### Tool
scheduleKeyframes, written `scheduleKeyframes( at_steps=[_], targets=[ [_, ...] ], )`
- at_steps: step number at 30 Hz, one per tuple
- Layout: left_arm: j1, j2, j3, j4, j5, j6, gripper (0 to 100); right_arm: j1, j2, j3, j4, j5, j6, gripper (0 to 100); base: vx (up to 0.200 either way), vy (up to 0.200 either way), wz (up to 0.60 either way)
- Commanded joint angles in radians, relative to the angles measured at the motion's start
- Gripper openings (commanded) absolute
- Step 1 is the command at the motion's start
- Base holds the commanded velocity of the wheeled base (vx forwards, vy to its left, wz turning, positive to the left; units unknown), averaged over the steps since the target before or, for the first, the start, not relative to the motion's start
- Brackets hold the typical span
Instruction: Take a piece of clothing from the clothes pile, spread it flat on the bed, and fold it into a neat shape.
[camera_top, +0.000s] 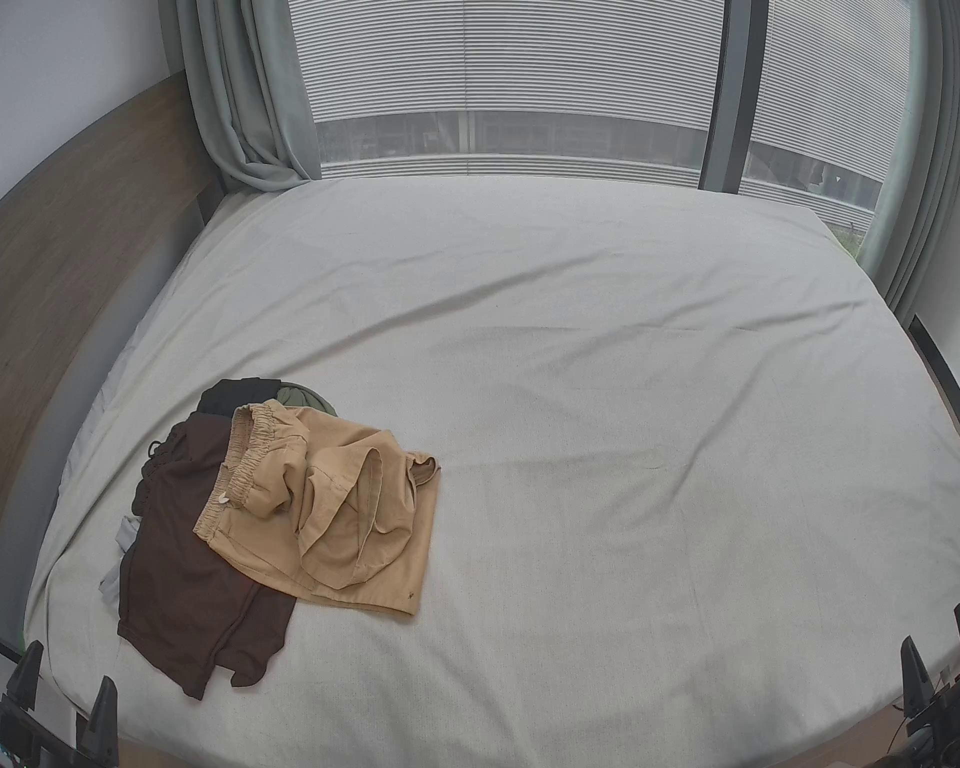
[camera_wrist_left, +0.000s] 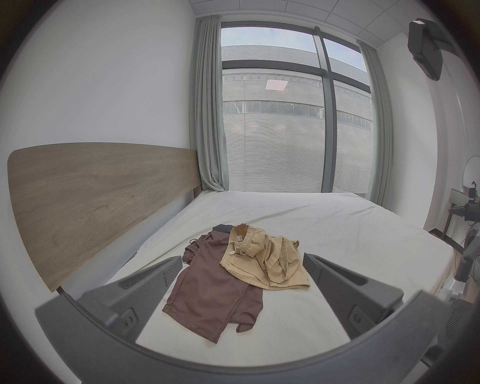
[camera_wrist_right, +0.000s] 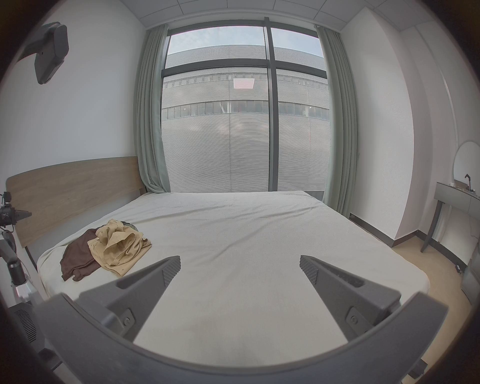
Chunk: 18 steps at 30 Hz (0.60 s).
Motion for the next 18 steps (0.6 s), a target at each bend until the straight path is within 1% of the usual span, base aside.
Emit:
scheduleKeyframes(
  at_steps=[1, 9, 11, 12, 13, 14, 15, 17, 18],
  targets=[
    [-0.001, -0.016, 0.018, 0.0, 0.001, -0.001, 100, 0.0, -0.005, 0.018, 0.001, 0.0, 0.002, 100, 0.0, 0.0, 0.0],
    [-0.001, -0.016, 0.016, -0.023, 0.001, 0.002, 100, 0.0, -0.005, 0.018, -0.001, 0.0, 0.003, 100, 0.0, 0.0, 0.0],
    [-0.002, -0.016, -0.001, -0.052, 0.007, 0.004, 100, 0.0, -0.005, 0.018, -0.001, 0.0, 0.005, 100, 0.0, 0.0, 0.0],
    [-0.005, -0.005, -0.042, -0.077, 0.03, 0.004, 100, 0.0, -0.005, 0.018, -0.001, 0.0, 0.003, 100, 0.0, 0.0, 0.0],
    [-0.005, -0.005, -0.042, -0.077, 0.03, 0.004, 100, 0.0, -0.005, 0.018, -0.001, 0.0, 0.003, 100, 0.0, 0.0, 0.0],
    [-0.013, 0.013, -0.079, -0.057, 0.034, 0.005, 100, 0.0, -0.005, 0.018, -0.001, 0.0, 0.005, 100, 0.0, 0.0, 0.0],
    [-0.015, 0.015, -0.079, -0.054, 0.033, 0.005, 100, 0.0, -0.005, 0.018, -0.001, 0.0, 0.005, 100, 0.0, 0.0, 0.0],
    [-0.047, 0.057, -0.081, -0.048, 0.025, -0.009, 100, 0.0, -0.005, 0.018, -0.001, 0.0, 0.006, 100, 0.0, 0.0, 0.0],
    [-0.079, 0.073, -0.082, -0.046, 0.028, -0.018, 100, 0.0, -0.005, 0.018, -0.001, 0.0, 0.008, 100, 0.0, 0.0, 0.0]
  ],
)
